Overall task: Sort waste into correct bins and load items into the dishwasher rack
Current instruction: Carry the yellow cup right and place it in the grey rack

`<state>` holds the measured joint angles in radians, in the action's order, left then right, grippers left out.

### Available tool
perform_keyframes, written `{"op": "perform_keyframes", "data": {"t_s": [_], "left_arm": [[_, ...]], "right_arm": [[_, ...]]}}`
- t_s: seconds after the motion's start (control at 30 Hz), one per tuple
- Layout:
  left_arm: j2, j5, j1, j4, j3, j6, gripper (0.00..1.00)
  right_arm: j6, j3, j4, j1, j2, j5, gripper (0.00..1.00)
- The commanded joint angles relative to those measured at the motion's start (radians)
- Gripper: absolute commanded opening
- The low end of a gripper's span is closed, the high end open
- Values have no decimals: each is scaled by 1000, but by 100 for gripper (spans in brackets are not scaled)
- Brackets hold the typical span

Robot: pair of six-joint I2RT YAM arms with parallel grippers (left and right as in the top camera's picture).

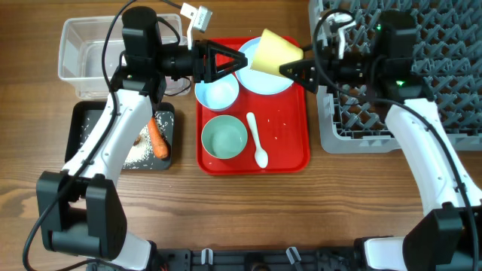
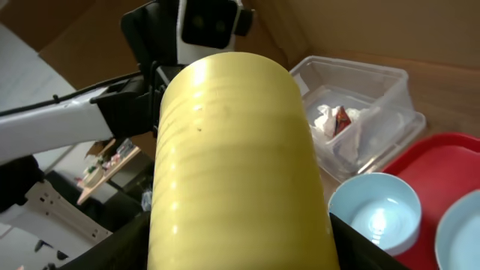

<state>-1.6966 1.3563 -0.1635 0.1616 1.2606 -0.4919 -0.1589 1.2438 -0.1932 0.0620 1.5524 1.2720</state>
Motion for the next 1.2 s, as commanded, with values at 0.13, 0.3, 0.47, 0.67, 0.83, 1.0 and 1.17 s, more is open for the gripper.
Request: {"op": "perform_keyframes", "data": {"t_s": [0.13, 0.3, 0.47, 0.67, 0.83, 1.0, 1.17], "left_arm": [[15, 14, -3, 3, 11, 13, 48], [14, 6, -2, 2, 11, 17, 49], [13, -68, -2, -74, 11, 81, 52], [13, -250, -2, -264, 11, 153, 55], [13, -430, -17, -374, 11, 180, 56], [14, -547, -65, -399, 11, 253, 59], [14, -700, -138, -407, 11, 254, 63]], "right_arm": [[-2, -9, -111, -44, 15, -110, 63], [-18, -8, -210, -56, 14, -252, 62], [-58, 10, -284, -56, 14, -383, 62], [-50, 106, -459, -56, 14, -569, 62], [-38, 219, -621, -56, 14, -728, 62], [-23, 360, -803, -56, 14, -918, 62], [-28, 467, -941, -62, 14, -1049, 63]]}}
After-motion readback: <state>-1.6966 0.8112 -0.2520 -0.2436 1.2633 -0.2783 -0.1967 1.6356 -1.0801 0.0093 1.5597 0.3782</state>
